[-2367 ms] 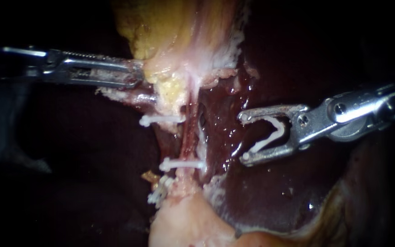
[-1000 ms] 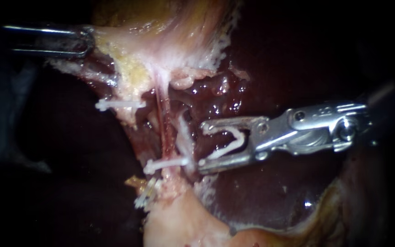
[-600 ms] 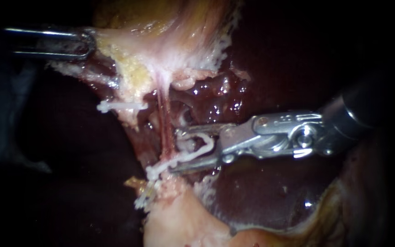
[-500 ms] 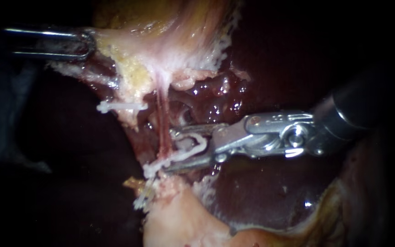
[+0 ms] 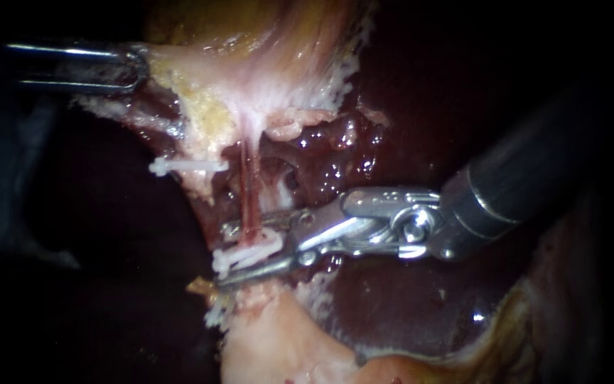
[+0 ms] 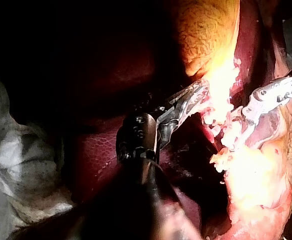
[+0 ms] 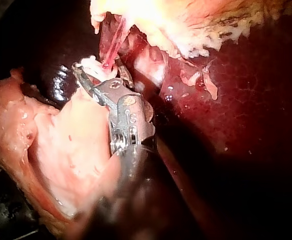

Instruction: Clipping second clip right tube

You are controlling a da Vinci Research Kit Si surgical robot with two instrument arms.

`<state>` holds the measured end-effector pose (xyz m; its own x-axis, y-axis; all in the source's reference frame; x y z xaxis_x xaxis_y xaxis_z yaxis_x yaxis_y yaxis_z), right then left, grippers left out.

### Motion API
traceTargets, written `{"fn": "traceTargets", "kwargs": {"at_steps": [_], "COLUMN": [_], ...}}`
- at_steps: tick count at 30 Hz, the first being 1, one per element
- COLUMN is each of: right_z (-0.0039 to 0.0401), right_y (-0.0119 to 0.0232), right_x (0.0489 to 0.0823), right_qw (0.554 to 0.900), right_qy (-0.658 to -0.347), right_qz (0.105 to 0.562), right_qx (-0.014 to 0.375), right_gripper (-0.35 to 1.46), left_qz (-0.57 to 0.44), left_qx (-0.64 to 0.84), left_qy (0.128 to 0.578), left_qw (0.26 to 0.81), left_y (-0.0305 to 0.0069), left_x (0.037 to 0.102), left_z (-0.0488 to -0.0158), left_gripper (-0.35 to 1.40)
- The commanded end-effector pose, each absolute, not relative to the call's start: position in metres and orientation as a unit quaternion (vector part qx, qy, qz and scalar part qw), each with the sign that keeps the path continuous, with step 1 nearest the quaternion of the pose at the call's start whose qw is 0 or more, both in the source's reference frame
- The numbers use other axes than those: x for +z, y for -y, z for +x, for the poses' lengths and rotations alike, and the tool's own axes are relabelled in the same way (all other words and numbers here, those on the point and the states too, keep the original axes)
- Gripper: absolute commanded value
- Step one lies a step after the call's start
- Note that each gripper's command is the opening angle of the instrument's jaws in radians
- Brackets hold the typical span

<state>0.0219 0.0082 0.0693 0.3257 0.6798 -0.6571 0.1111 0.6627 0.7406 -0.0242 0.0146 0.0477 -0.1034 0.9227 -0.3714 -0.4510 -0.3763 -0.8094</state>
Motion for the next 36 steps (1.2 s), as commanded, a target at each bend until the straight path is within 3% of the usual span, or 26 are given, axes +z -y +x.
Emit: {"fn": "traceTargets", "kwargs": {"at_steps": [1, 14, 26, 36], "right_z": [0.0220, 0.0217, 0.0201, 0.0201], "right_y": [-0.0082, -0.0081, -0.0066, -0.0065], "right_x": [0.0693, 0.0691, 0.0648, 0.0626], "right_qw": [0.727, 0.709, 0.684, 0.680], "right_qy": [-0.549, -0.559, -0.576, -0.579], "right_qz": [0.362, 0.375, 0.411, 0.414], "right_qx": [0.196, 0.210, 0.178, 0.177], "right_gripper": [0.49, 0.48, 0.47, 0.46], "left_qz": [-0.452, -0.452, -0.452, -0.452], "left_qx": [0.695, 0.696, 0.696, 0.696], "left_qy": [0.261, 0.261, 0.261, 0.261], "left_qw": [0.494, 0.494, 0.494, 0.494], "left_y": [-0.0146, -0.0146, -0.0146, -0.0145], "left_x": [0.0477, 0.0478, 0.0478, 0.0478], "left_z": [-0.0242, -0.0242, -0.0241, -0.0241], "left_gripper": [-0.35, -0.35, -0.35, -0.35]}}
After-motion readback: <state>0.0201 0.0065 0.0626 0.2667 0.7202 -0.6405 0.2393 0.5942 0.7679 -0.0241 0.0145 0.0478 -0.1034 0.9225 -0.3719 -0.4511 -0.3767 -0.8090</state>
